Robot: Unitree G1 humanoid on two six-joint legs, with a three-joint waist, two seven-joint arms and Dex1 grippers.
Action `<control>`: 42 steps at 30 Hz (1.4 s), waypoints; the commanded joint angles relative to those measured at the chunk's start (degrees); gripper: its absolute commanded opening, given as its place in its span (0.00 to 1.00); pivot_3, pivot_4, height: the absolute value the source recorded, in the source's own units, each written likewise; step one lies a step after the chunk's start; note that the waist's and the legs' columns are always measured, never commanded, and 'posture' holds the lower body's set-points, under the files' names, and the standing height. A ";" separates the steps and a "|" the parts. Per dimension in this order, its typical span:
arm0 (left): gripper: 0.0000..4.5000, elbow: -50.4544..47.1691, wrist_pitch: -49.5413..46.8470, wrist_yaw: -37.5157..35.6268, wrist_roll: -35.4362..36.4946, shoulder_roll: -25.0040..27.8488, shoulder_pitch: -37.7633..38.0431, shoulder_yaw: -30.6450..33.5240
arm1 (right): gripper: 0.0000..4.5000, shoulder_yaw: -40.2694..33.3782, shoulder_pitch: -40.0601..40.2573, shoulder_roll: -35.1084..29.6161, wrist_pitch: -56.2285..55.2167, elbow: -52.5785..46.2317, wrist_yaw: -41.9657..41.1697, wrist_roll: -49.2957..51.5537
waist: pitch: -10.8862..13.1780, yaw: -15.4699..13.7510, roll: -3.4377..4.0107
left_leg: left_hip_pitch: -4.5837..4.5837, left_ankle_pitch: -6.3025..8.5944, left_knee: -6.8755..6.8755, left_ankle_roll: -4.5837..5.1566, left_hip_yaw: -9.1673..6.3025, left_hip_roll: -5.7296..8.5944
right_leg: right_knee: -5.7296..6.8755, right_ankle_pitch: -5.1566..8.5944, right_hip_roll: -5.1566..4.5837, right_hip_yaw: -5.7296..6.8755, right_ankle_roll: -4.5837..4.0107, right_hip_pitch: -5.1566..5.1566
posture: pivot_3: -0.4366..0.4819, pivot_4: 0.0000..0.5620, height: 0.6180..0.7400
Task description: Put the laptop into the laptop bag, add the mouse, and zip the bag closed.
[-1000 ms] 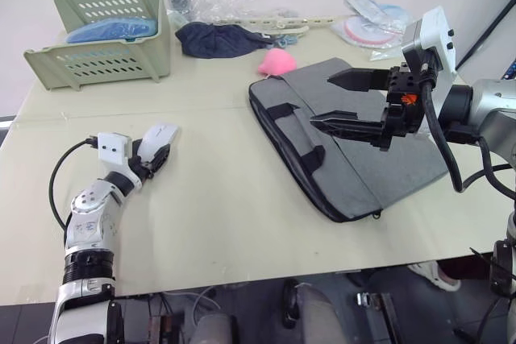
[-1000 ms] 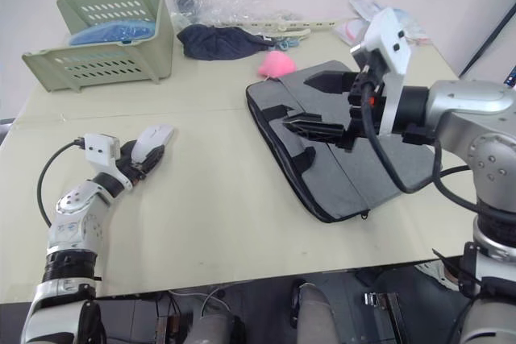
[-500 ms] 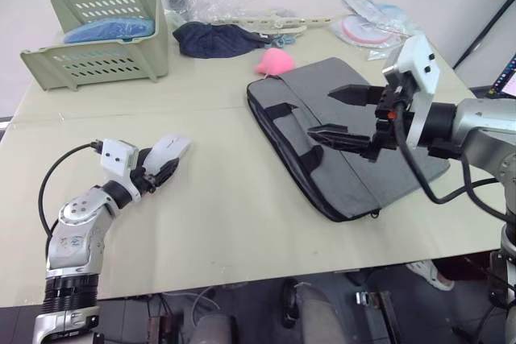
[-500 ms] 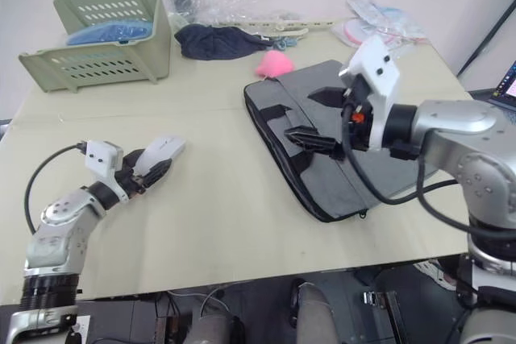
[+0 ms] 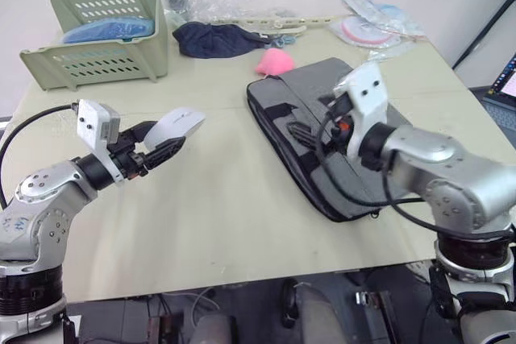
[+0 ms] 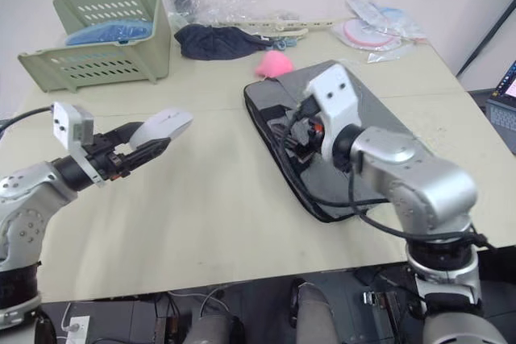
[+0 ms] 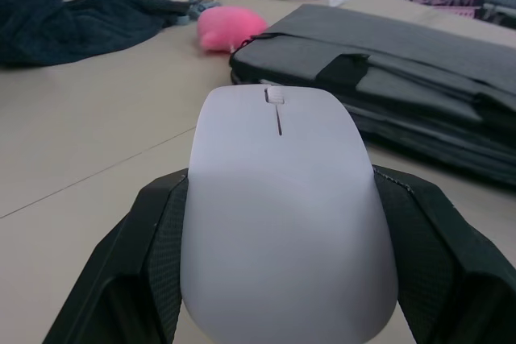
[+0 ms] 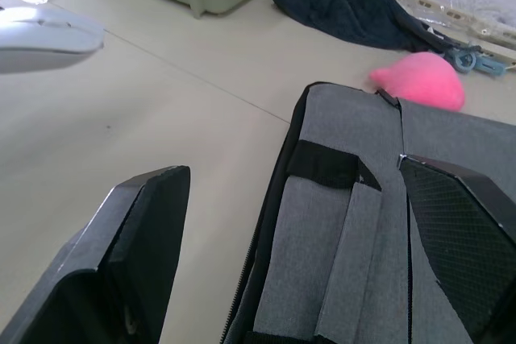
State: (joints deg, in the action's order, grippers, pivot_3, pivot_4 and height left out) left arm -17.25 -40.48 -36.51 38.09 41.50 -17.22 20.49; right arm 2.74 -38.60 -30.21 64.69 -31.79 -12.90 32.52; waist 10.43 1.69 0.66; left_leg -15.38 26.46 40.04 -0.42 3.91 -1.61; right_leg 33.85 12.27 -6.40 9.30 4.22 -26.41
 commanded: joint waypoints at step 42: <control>0.62 -4.98 -3.67 -2.21 4.48 4.25 0.05 -0.43 | 0.57 13.83 9.12 14.10 -23.98 16.20 4.59 -31.00 | 0.03 0.46 0.05 | 0.08 0.00 -0.03 -0.01 -0.01 -0.01 | -0.03 0.02 0.05 -0.03 -0.03 -0.01 | 0.48 0.27 1.00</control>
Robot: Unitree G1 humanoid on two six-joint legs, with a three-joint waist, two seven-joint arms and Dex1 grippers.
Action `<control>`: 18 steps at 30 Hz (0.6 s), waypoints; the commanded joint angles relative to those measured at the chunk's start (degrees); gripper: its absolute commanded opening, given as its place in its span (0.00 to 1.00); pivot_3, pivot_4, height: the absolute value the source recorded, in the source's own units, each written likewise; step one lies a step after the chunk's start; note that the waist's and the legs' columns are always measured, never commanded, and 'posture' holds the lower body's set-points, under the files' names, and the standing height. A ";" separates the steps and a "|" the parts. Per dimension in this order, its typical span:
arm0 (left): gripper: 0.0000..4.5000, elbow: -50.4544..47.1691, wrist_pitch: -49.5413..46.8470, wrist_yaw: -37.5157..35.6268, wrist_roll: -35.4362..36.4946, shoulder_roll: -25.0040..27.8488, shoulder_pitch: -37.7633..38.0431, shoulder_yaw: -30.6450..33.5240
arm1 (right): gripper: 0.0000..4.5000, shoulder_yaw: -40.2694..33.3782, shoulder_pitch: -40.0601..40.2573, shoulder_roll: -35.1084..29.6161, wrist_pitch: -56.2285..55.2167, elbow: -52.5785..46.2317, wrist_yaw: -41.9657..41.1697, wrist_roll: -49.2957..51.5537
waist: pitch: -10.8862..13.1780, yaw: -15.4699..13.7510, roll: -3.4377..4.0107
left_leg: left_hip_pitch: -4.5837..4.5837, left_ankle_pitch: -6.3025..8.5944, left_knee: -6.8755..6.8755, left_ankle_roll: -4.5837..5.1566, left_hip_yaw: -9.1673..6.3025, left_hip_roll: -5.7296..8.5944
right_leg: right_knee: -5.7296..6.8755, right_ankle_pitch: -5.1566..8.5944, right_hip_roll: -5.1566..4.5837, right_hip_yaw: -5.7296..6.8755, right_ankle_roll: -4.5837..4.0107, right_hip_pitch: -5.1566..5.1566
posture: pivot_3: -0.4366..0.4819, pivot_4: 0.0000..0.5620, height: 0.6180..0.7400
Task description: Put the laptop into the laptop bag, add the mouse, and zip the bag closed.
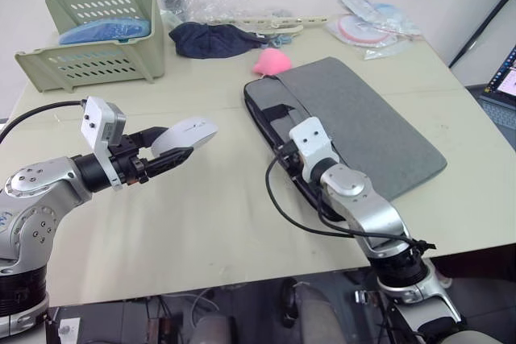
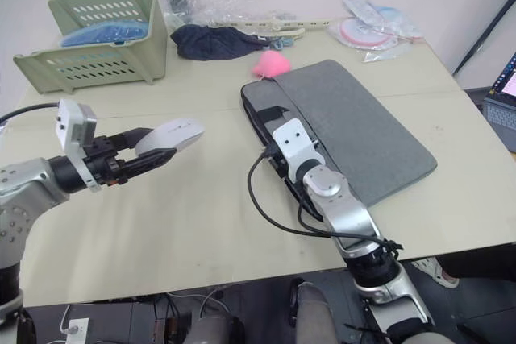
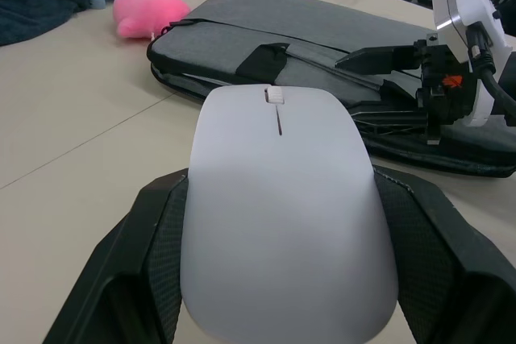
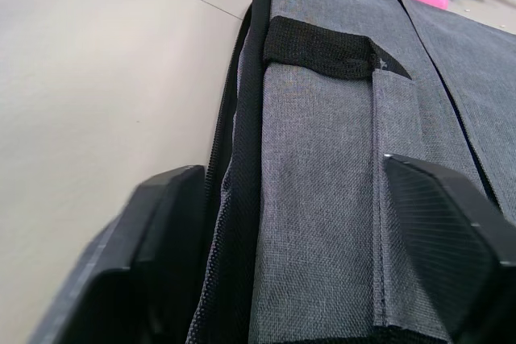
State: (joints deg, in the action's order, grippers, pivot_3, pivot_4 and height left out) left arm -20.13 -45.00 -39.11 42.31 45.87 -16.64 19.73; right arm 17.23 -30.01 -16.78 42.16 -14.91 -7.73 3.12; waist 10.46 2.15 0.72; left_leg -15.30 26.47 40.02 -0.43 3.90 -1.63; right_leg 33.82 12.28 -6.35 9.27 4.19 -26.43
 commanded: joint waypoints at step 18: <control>0.62 -1.69 2.09 1.17 -0.51 -1.26 -0.65 -1.21 | 0.01 -2.13 0.83 1.10 0.74 -2.41 -1.80 -2.51 | 0.00 -0.15 0.00 | -0.01 0.00 0.00 0.00 -0.01 0.00 | 0.00 0.00 -0.01 0.00 0.00 0.01 | 0.48 0.27 1.00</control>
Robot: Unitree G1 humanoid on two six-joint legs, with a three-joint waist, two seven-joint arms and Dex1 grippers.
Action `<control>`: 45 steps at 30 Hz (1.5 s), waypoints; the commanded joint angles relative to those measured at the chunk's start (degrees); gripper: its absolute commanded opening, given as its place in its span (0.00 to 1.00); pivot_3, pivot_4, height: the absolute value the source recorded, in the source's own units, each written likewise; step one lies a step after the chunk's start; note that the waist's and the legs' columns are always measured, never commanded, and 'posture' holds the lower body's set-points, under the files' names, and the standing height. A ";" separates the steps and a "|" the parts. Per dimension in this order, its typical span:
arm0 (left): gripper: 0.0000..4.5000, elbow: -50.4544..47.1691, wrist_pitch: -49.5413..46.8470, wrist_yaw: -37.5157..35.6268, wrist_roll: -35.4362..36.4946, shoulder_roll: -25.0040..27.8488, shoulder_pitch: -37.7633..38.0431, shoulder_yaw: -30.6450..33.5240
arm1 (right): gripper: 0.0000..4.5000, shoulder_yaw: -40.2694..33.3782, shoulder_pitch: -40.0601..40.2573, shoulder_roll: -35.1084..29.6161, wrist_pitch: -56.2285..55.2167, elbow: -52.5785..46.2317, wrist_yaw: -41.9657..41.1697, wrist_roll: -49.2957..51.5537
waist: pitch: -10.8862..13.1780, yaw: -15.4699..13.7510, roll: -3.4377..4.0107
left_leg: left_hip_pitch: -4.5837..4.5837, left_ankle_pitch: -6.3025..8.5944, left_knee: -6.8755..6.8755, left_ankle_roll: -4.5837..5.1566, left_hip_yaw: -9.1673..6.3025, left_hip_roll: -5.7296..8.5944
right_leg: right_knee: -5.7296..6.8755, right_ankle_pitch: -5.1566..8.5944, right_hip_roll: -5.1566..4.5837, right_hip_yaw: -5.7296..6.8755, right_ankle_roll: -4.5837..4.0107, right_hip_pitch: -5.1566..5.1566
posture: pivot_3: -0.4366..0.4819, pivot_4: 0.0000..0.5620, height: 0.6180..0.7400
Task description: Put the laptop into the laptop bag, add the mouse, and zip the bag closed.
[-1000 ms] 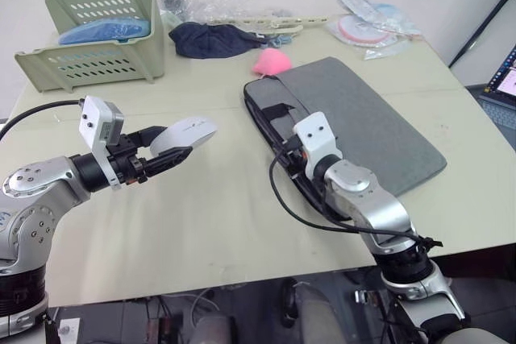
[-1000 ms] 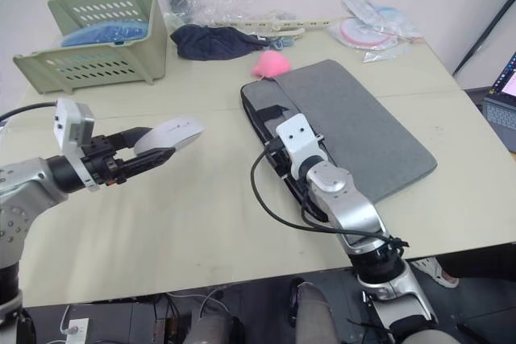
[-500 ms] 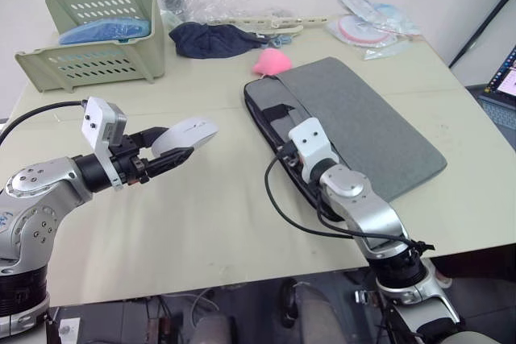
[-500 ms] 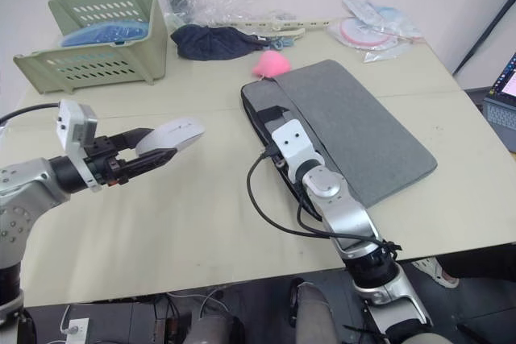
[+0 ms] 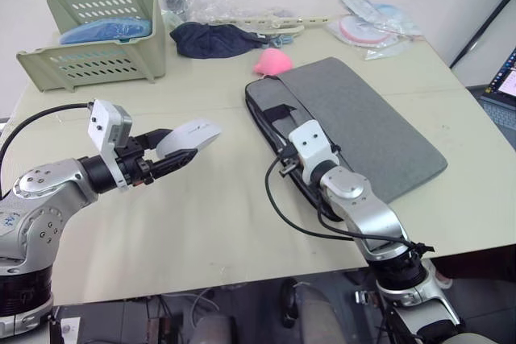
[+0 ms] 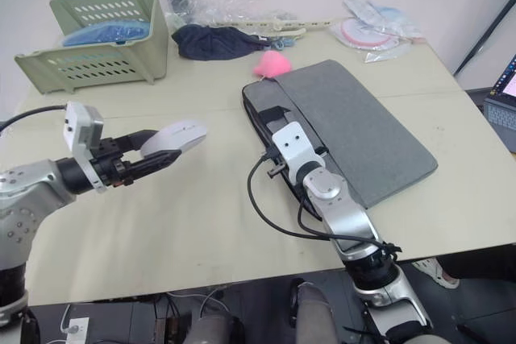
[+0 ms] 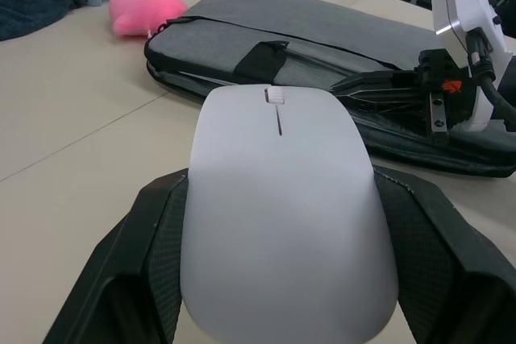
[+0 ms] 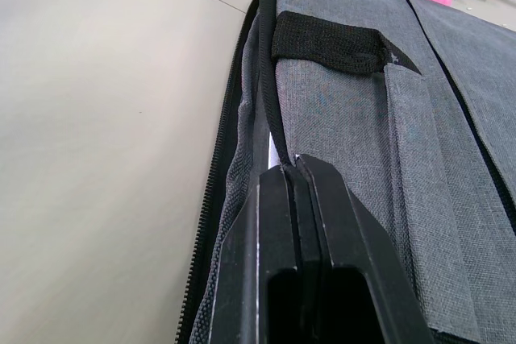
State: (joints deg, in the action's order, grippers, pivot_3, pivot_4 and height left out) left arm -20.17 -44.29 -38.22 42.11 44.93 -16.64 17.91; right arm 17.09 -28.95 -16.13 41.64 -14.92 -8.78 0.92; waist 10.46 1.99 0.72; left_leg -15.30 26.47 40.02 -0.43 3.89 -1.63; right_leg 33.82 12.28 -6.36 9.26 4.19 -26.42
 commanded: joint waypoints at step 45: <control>0.62 43.58 29.46 -5.10 -26.04 -32.93 -29.73 -26.46 | 0.01 -19.11 -28.93 -6.21 33.66 -12.38 -9.15 18.74 | 0.10 0.44 0.17 | -0.12 -0.05 0.07 0.10 0.03 0.11 | 0.08 -0.03 -0.09 0.00 0.00 -0.01 | 0.48 0.27 1.00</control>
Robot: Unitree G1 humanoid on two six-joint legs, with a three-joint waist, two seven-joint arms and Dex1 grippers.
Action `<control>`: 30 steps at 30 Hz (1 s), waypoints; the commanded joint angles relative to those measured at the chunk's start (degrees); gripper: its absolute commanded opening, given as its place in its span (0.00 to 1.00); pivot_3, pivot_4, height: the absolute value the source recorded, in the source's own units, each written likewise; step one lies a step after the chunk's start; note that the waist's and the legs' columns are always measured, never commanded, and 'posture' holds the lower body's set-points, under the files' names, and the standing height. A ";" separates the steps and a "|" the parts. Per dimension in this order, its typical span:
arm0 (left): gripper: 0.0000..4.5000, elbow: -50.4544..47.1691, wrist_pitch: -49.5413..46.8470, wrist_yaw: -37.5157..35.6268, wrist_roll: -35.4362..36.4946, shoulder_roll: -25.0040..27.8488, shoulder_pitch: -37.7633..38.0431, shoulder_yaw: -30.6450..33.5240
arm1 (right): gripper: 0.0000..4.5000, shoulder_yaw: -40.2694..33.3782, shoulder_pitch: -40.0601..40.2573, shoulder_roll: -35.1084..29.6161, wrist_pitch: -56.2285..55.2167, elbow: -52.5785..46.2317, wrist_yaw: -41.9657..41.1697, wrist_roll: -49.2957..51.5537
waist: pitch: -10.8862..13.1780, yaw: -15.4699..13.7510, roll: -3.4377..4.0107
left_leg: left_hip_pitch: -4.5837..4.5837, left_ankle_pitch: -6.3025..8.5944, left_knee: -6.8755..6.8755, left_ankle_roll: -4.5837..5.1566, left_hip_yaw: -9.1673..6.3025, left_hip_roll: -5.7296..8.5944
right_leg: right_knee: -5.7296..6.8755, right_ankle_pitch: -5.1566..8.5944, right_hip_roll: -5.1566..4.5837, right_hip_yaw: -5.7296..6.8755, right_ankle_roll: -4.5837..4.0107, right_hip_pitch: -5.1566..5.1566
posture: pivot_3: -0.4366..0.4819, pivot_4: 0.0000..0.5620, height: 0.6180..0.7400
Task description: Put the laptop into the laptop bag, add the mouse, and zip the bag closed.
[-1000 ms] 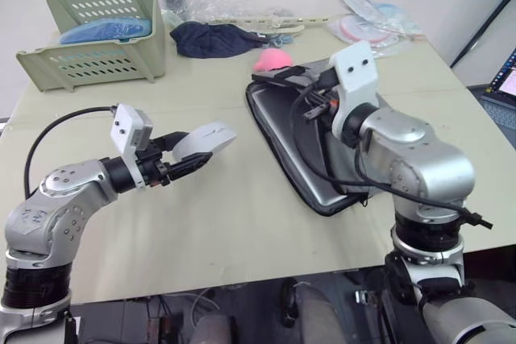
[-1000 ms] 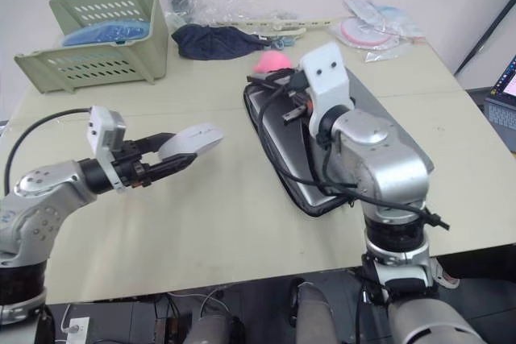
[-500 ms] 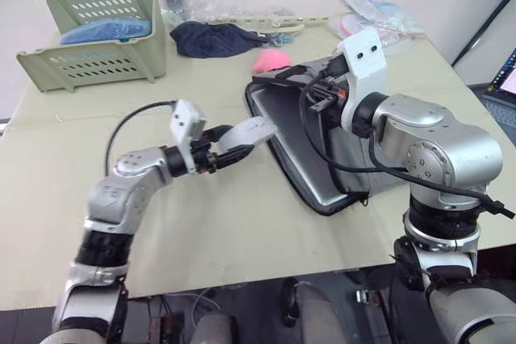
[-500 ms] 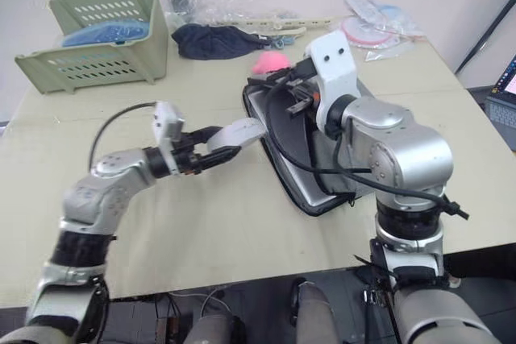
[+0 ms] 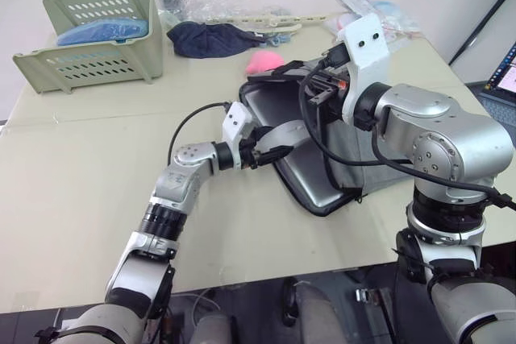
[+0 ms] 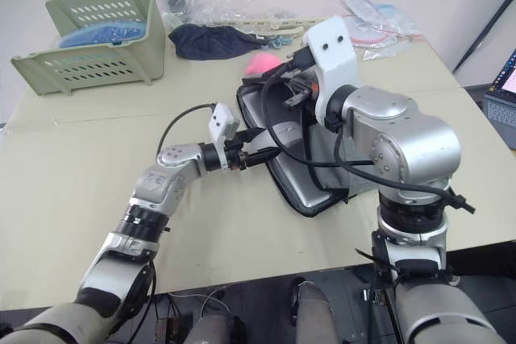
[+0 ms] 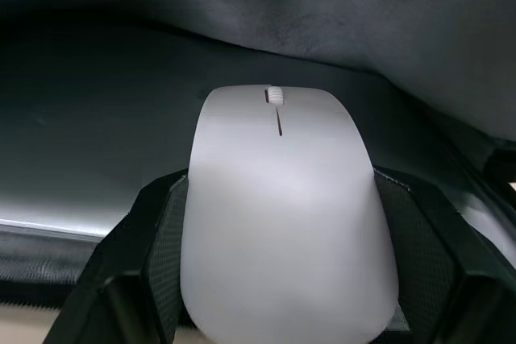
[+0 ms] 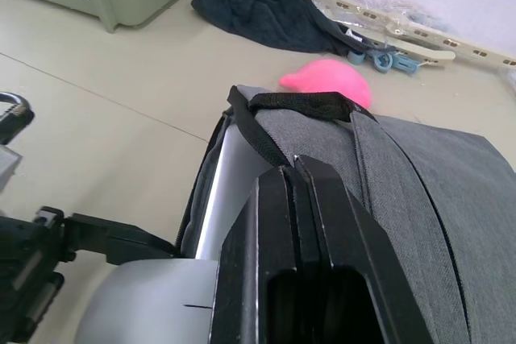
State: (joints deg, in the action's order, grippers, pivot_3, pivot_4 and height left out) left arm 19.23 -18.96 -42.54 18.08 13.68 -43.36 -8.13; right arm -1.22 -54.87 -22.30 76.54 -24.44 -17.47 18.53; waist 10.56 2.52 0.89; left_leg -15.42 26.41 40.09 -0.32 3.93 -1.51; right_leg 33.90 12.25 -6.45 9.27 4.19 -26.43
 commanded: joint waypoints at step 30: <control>0.62 48.58 24.37 1.76 -13.90 -14.77 -18.39 2.45 | 0.01 -0.29 -5.43 0.56 -0.67 -3.36 0.29 1.93 | -0.06 -0.85 -0.09 | -0.04 -0.05 0.01 0.16 -0.01 0.10 | -0.03 -0.06 -0.11 0.01 0.07 0.05 | 0.48 0.27 1.00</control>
State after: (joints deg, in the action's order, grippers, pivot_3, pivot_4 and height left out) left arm 63.92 6.36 -41.53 6.39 0.30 -62.57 -5.08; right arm -0.41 -56.65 -22.05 77.67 -24.37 -17.18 19.54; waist 10.50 1.68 0.79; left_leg -15.46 26.36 40.10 -0.16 3.91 -1.41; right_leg 33.87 12.19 -6.57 9.27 4.27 -26.39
